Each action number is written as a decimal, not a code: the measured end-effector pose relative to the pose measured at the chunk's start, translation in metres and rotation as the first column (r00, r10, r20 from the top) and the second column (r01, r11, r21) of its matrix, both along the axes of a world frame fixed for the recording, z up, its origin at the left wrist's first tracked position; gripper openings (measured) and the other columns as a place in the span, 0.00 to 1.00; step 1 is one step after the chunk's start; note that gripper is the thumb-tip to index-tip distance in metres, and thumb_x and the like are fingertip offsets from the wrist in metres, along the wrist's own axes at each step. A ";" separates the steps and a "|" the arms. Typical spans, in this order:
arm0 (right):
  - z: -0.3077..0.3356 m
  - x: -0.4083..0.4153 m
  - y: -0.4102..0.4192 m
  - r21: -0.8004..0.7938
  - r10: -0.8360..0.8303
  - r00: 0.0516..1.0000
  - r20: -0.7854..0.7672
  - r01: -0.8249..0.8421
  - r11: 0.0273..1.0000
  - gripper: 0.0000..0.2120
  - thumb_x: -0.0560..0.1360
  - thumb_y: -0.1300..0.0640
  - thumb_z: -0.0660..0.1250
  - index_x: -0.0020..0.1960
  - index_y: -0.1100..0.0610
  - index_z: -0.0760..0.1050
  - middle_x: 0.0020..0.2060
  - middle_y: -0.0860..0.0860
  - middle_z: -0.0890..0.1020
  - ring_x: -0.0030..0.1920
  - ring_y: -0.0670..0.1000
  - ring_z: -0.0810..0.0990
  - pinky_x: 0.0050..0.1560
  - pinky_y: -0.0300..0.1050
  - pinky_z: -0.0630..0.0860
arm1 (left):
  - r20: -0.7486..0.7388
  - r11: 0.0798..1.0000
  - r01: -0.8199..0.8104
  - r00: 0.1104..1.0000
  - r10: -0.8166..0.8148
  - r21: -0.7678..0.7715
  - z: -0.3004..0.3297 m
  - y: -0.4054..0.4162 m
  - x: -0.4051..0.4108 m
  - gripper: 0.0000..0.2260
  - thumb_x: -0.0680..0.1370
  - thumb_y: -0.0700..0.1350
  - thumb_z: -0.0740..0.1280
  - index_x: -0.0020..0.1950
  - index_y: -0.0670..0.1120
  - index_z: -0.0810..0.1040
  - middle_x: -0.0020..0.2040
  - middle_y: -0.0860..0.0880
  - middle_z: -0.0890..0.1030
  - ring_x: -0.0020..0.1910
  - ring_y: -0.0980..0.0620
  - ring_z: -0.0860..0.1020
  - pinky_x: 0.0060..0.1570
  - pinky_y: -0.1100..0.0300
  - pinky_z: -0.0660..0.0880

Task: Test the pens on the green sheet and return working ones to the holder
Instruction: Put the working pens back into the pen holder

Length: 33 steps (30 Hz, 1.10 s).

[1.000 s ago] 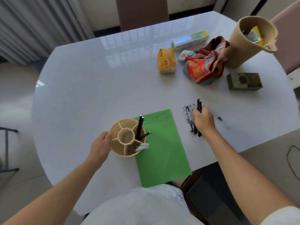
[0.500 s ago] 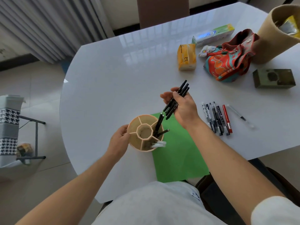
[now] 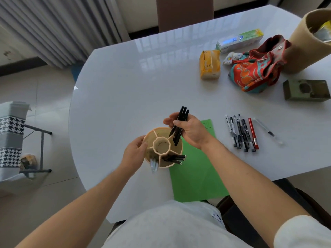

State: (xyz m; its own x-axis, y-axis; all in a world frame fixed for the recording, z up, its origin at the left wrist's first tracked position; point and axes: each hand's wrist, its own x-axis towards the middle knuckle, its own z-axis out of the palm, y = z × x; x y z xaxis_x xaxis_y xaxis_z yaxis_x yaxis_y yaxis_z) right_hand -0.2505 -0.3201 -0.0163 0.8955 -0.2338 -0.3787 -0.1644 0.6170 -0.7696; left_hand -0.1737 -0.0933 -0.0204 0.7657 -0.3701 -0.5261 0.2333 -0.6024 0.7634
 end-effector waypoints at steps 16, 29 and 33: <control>0.004 -0.038 0.025 -0.220 -0.214 0.975 -0.057 0.197 0.955 0.09 0.79 0.69 0.64 0.56 0.60 0.78 0.53 0.60 0.85 0.56 0.54 0.84 0.62 0.48 0.79 | 0.015 1.000 0.001 1.000 -0.001 -0.007 -0.001 -0.003 0.002 0.10 0.80 0.47 0.63 0.52 0.59 0.83 0.46 0.60 0.85 0.45 0.64 0.80 0.44 0.61 0.73; -0.031 -0.119 -0.084 -0.885 -0.658 0.685 -0.314 0.040 0.464 0.07 0.75 0.59 0.70 0.52 0.58 0.84 0.45 0.52 0.86 0.46 0.52 0.83 0.53 0.49 0.82 | 0.024 1.000 -0.008 1.000 0.009 -0.017 -0.009 -0.002 0.003 0.12 0.79 0.47 0.63 0.49 0.63 0.83 0.44 0.61 0.84 0.48 0.60 0.80 0.44 0.59 0.73; -0.044 -0.140 -0.106 -0.904 -0.646 0.644 -0.410 -0.191 0.383 0.07 0.74 0.57 0.72 0.50 0.58 0.83 0.47 0.54 0.85 0.48 0.56 0.83 0.50 0.46 0.78 | 0.015 1.000 -0.004 1.000 0.004 -0.019 -0.015 0.000 0.004 0.10 0.79 0.47 0.64 0.52 0.58 0.84 0.47 0.57 0.85 0.52 0.54 0.81 0.48 0.55 0.75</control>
State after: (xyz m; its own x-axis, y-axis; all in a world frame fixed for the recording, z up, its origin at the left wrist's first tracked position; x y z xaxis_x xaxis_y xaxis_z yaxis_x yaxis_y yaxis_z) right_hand -0.3901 -0.4265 -0.0607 0.3412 -0.9180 -0.2022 -0.7936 -0.1660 -0.5853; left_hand -0.1696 -0.0934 -0.0352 0.7751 -0.3768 -0.5072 0.2238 -0.5869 0.7781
